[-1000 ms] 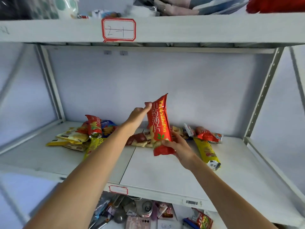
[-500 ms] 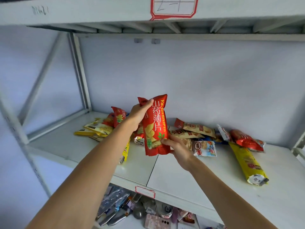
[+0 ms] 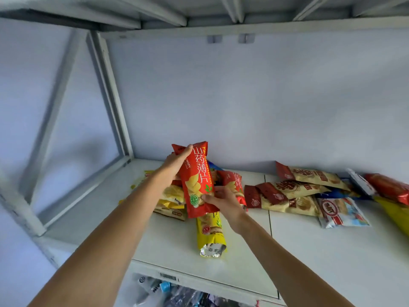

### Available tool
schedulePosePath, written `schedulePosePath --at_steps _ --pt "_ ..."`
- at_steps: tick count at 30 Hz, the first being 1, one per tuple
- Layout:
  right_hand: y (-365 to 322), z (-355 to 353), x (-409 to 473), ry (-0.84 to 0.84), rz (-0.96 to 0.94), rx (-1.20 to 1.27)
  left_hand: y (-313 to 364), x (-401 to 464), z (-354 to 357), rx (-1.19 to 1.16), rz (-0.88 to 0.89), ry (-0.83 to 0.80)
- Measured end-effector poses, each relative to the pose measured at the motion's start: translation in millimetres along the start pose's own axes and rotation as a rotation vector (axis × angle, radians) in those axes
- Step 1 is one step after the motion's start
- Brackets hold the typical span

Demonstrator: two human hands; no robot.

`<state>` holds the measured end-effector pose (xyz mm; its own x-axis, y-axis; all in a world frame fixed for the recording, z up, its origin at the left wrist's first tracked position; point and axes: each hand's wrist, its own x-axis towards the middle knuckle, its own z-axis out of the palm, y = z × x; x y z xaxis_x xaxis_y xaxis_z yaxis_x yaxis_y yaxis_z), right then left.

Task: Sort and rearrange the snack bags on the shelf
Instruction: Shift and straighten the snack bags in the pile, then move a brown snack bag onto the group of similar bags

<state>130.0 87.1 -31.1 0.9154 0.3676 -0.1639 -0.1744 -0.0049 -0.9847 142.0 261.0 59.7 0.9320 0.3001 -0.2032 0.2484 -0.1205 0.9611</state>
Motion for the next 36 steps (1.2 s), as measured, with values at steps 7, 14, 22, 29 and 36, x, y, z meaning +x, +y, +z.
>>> schedulePosePath --at_steps 7,14,22,29,36 --pt "-13.4 66.5 51.7 0.122 -0.019 -0.130 -27.1 33.8 -64.7 0.248 0.129 0.116" --pt "-17.4 40.8 58.1 0.166 -0.177 -1.294 -71.2 51.8 -87.9 1.034 0.220 0.103" --pt "-35.5 -64.0 33.7 0.273 -0.117 -1.482 -8.9 49.9 -30.6 1.303 0.498 -0.035" --pt "-26.4 -151.9 1.0 0.296 -0.013 -1.509 3.8 36.7 71.9 1.380 0.712 -0.158" --pt "-21.2 -240.9 -10.7 0.226 0.011 -1.574 4.0 18.5 165.3 1.386 0.742 -0.217"
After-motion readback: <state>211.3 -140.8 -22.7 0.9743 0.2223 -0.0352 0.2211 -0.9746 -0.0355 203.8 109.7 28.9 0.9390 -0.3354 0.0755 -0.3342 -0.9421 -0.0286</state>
